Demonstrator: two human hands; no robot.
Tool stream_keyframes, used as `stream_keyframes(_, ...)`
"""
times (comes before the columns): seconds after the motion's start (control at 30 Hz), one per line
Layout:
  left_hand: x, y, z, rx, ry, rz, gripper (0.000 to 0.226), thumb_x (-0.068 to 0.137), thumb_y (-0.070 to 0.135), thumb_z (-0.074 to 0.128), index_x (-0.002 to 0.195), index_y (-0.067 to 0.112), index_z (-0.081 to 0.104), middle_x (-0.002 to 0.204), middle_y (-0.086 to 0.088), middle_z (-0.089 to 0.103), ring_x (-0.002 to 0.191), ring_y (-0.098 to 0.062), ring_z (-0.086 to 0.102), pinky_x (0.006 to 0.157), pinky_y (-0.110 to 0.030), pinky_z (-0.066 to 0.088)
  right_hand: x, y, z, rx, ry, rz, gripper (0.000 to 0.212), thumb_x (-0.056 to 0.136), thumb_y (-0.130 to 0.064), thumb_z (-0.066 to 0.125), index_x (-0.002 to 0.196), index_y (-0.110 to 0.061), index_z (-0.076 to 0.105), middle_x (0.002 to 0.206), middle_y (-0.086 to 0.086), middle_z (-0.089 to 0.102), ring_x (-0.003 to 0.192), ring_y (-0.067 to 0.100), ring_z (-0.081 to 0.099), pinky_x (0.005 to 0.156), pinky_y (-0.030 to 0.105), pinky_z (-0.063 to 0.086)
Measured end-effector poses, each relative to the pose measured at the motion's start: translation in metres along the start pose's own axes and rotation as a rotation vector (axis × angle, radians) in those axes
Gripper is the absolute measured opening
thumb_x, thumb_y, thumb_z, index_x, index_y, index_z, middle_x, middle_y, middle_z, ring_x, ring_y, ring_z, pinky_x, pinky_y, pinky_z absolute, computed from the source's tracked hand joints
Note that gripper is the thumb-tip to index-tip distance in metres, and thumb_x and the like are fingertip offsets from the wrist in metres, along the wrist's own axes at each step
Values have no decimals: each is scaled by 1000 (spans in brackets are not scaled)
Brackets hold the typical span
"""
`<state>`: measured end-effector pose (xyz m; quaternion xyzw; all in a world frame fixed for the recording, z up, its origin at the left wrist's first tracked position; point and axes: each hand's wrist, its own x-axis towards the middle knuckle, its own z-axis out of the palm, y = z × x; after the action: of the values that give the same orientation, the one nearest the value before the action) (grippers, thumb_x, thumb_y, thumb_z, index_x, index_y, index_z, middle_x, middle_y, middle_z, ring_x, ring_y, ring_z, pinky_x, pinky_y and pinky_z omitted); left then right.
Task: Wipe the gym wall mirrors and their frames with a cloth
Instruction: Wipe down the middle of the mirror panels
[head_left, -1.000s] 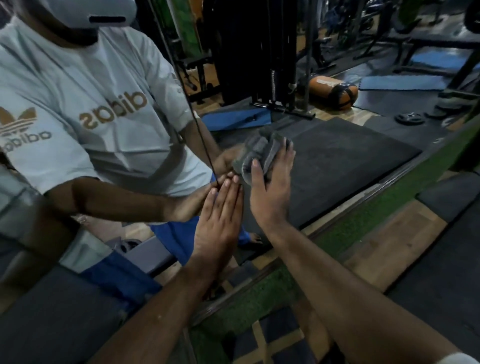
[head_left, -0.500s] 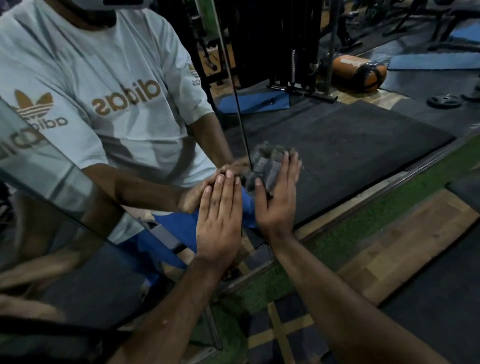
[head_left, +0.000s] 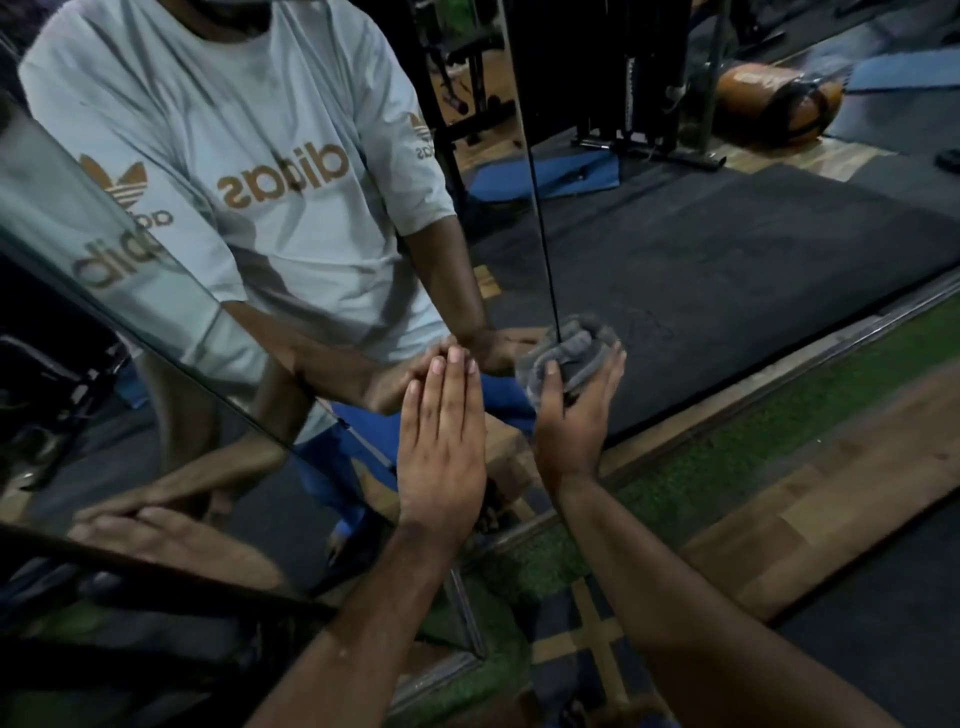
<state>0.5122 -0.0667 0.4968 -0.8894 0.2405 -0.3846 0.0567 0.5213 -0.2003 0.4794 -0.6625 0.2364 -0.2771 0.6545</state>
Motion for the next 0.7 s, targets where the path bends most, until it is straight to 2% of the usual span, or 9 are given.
stream_keyframes(0.07,-6,-3,0,13,-3,1,61,101,5,44,158,-4,21,167,-19,12,154,-33,15,127,-49,8,-4,-16,10,59,48,127,77,107,-37,53,167,-15,10,175,4,1,161,16,0,130,35,13)
stream_keyframes(0.17,-11,-7,0,-18,8,-27,57,101,5,42,155,-5,29,165,-21,15,154,-34,19,127,-49,13,-13,-42,24,3,4,-127,80,105,-39,57,166,-15,11,175,5,-2,158,11,-9,125,16,3)
stream_keyframes(0.2,-14,-8,-1,-27,4,-45,58,99,6,44,154,-5,30,166,-20,15,154,-34,18,127,-49,13,-15,-41,25,-48,-18,-263,80,105,-40,57,166,-14,11,174,6,-2,158,13,-11,127,20,4)
stream_keyframes(0.27,-20,-6,-2,-23,-12,-93,62,98,6,45,156,-4,26,168,-19,9,154,-34,15,127,-50,12,-14,-20,22,-174,-71,-462,81,105,-41,57,165,-12,12,174,10,0,161,23,-9,131,42,11)
stream_keyframes(0.3,-23,-4,-1,-30,-21,-114,64,98,6,45,157,-3,23,169,-18,5,155,-34,14,127,-51,13,-11,-4,17,-231,-92,-516,80,105,-40,57,165,-11,13,173,11,0,161,27,-7,130,52,14)
stream_keyframes(0.37,-31,-1,1,-52,-38,-147,70,96,5,50,158,-2,20,169,-16,-5,156,-34,11,126,-53,13,-8,17,9,-269,-114,-515,81,104,-40,57,165,-12,12,173,14,1,161,30,-5,126,61,18)
stream_keyframes(0.47,-38,-5,6,-56,-60,-154,77,91,5,66,156,-3,26,168,-18,4,155,-36,12,126,-53,12,-12,1,18,-270,-83,-561,74,105,-38,57,163,-8,22,171,22,7,160,35,-2,126,63,18)
stream_keyframes(0.57,-38,-7,6,-68,-36,-137,77,86,7,73,152,-4,35,164,-22,19,152,-39,22,125,-53,17,-10,-25,35,-376,-74,-872,62,106,-35,56,158,-9,36,167,24,20,158,38,10,126,60,18)
stream_keyframes(0.7,-40,-8,2,-72,-55,-143,84,86,4,69,156,-4,23,165,-22,17,154,-36,19,125,-53,19,10,6,18,-547,-122,-1115,59,106,-35,53,159,-16,33,165,18,27,160,28,3,126,60,17)
